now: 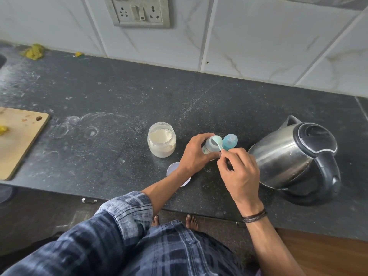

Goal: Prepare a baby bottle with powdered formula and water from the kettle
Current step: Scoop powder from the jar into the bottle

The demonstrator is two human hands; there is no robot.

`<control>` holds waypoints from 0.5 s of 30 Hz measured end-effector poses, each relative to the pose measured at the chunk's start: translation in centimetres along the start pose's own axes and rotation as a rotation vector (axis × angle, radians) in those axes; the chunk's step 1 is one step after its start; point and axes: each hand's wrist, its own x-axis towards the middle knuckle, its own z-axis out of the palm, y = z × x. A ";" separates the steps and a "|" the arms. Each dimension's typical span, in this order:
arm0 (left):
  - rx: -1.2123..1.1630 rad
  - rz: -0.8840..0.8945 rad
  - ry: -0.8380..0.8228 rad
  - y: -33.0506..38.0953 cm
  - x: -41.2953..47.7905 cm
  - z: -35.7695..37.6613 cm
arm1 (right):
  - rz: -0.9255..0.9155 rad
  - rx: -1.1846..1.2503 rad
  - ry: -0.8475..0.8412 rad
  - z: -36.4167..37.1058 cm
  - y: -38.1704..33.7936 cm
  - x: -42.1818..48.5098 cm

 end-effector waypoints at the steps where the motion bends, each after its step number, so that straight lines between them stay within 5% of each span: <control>1: -0.006 0.001 0.002 0.0 0.0 0.0 | -0.002 -0.001 -0.004 0.0 0.0 0.0; 15: 0.020 0.003 0.013 0.1 -0.1 0.1 | -0.014 0.023 -0.033 0.1 0.3 -0.4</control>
